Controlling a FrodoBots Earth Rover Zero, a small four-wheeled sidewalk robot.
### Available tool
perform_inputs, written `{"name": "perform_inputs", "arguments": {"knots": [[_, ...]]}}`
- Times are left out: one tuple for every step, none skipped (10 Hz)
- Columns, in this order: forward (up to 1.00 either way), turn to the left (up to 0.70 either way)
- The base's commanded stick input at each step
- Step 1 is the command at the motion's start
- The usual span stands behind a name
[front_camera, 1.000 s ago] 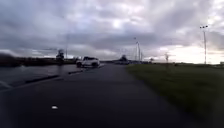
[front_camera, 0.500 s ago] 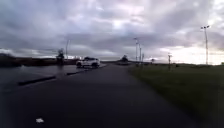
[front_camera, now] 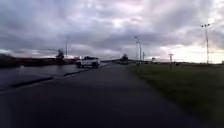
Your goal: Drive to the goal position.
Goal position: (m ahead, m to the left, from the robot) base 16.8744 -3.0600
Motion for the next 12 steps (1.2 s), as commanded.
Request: {"name": "perform_inputs", "arguments": {"knots": [[0.70,0.00],[0.70,0.00],[0.70,0.00],[0.70,0.00],[0.70,0.00],[0.70,0.00],[0.70,0.00],[0.70,0.00],[0.70,0.00],[0.70,0.00],[0.70,0.00],[0.70,0.00]]}}
